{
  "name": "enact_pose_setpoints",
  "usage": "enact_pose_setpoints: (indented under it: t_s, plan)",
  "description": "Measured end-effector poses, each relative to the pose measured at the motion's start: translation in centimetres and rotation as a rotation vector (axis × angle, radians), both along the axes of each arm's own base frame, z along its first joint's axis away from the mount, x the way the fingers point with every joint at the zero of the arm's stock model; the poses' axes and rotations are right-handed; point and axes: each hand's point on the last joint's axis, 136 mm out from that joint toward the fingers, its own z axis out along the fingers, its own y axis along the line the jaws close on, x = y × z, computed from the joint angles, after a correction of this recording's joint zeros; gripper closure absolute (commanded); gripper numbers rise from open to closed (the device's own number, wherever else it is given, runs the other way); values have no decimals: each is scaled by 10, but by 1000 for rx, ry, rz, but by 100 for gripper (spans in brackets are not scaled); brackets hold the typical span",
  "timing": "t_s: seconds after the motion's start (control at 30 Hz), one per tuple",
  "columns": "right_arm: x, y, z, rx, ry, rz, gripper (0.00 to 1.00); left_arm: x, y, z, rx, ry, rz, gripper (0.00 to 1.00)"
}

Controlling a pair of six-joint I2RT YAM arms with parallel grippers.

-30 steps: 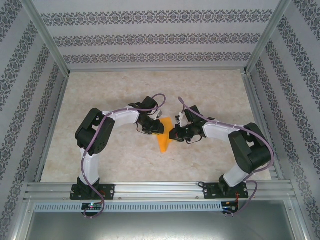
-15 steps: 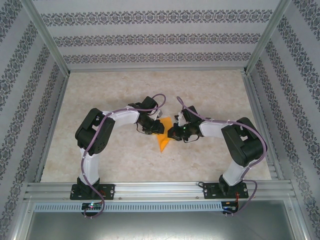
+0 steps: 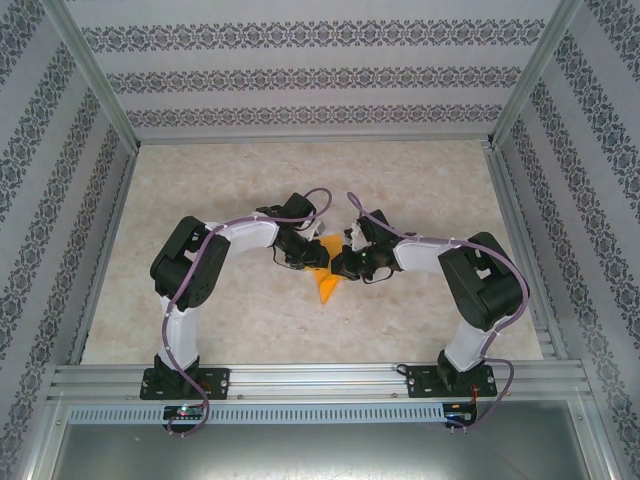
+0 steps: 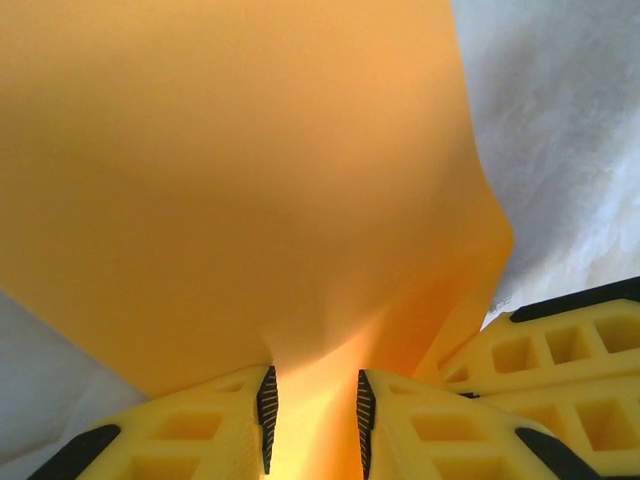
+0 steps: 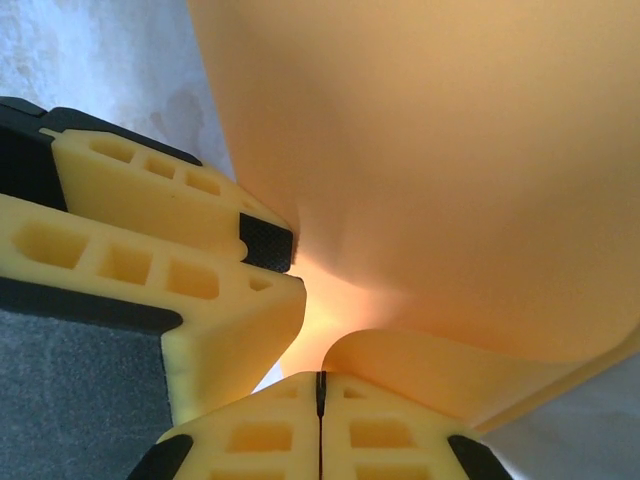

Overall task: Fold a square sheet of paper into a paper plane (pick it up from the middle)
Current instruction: Third fold the triangle at the center of the table.

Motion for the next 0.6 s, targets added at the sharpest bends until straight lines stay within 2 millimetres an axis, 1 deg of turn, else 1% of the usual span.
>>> enact_pose_setpoints:
  t_s: [0.27, 0.47, 0.6]
  plan:
    - [-2, -2, -5, -47, 2, 18, 92, -1, -1, 1, -6, 4, -2, 66]
    - [-4, -4, -9, -75, 7, 30, 92, 0, -1, 2, -21, 18, 7, 63]
    - [-4, -4, -10, -88, 10, 37, 91, 3, 2, 8, -33, 19, 26, 60]
